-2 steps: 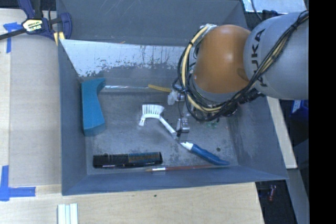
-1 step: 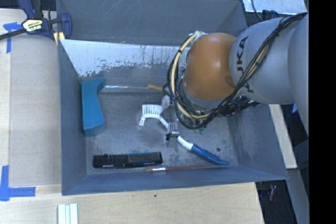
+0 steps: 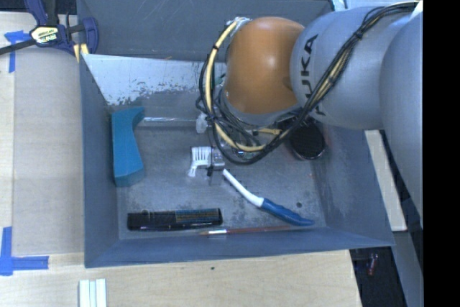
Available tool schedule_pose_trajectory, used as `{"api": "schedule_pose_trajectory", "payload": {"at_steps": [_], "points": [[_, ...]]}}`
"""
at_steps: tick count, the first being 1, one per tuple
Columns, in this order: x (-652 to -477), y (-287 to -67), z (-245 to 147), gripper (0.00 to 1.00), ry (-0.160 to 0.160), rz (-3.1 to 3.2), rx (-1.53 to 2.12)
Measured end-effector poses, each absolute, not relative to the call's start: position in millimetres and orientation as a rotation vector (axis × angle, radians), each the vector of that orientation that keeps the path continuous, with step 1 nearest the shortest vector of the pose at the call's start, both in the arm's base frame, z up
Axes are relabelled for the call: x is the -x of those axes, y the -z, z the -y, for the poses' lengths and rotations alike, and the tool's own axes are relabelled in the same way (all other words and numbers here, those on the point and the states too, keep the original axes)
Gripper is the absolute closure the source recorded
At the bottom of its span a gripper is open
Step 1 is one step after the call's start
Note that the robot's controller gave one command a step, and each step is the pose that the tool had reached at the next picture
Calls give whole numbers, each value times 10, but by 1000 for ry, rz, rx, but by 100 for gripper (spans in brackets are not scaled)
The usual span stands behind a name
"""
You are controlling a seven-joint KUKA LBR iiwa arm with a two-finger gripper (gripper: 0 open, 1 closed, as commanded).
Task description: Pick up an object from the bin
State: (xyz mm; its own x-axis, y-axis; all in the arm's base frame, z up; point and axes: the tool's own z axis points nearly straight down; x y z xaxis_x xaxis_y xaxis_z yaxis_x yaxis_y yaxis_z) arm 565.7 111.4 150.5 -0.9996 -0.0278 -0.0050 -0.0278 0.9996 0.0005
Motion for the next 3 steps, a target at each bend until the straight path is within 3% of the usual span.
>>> {"api": "schedule_pose_trajectory", "payload": {"at_steps": [1,2,3], "points": [[-5839,-1367,-1218,0,-1,-3135,-120],[-5762,-1257,-1170,0,-3,-3129,-182],[-5797,-723,-1171,0,-4,-3127,-234]]}}
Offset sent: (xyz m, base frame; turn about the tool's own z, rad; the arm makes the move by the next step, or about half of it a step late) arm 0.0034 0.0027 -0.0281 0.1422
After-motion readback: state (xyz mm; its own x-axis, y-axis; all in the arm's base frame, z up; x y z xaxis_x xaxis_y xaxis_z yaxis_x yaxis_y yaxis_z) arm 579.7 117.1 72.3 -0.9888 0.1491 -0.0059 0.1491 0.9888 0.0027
